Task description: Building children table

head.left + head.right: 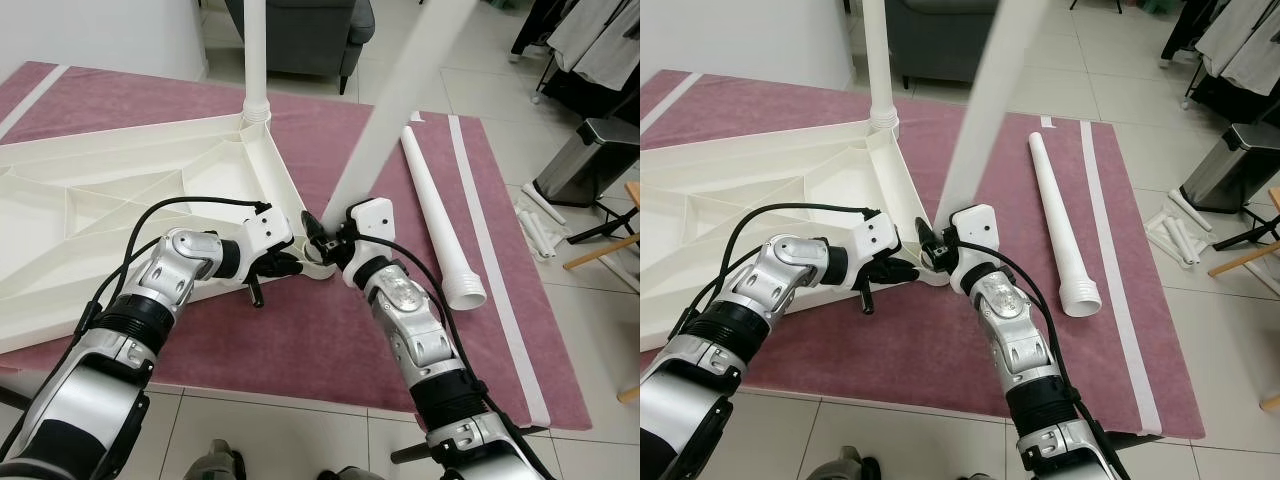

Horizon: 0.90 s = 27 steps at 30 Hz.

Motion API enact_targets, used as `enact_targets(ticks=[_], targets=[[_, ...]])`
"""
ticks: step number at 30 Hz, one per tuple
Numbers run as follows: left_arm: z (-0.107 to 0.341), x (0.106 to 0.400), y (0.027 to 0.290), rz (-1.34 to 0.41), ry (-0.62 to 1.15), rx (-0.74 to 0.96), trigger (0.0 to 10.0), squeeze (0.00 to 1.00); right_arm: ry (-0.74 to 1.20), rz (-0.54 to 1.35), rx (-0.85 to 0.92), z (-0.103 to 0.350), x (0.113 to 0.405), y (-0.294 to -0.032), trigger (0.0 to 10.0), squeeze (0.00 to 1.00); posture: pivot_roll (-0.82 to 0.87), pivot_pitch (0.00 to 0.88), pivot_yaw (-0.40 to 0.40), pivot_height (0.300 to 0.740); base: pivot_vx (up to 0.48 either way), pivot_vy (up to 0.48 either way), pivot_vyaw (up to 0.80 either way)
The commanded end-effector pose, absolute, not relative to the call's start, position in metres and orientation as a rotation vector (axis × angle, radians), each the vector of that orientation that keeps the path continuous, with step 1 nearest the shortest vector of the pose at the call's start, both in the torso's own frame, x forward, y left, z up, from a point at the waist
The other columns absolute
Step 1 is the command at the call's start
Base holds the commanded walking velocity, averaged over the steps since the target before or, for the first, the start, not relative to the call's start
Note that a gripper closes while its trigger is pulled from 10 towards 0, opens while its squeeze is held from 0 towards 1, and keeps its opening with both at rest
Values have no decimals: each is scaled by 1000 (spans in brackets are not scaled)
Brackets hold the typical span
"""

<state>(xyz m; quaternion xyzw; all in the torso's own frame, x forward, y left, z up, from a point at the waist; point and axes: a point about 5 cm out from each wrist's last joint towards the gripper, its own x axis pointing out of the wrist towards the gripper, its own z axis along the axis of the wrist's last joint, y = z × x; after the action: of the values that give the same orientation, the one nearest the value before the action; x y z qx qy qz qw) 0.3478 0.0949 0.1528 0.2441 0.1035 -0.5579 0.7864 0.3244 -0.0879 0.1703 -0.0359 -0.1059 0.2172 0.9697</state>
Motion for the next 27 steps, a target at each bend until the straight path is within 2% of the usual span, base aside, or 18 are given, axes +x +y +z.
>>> enact_targets(ticks=[1,10,16,20,27], targets=[[149,350,104,-1139,243,506,0,0,-221,436,-56,175,325,-92,0,0,137,80,-15,740,0,0,0],[148,349,104,-1142,244,507,0,0,-191,517,-70,179,324,-86,0,0,136,83,-12,740,0,0,0],[148,349,104,-1146,245,506,0,0,-153,649,-38,175,318,-80,0,0,141,86,-12,740,0,0,0],[148,348,104,-1150,246,507,0,0,-96,696,-98,166,321,-78,0,0,143,86,-11,740,0,0,0],[148,347,106,-1157,244,504,0,0,20,673,-190,144,333,-93,0,0,153,86,-17,740,0,0,0]])
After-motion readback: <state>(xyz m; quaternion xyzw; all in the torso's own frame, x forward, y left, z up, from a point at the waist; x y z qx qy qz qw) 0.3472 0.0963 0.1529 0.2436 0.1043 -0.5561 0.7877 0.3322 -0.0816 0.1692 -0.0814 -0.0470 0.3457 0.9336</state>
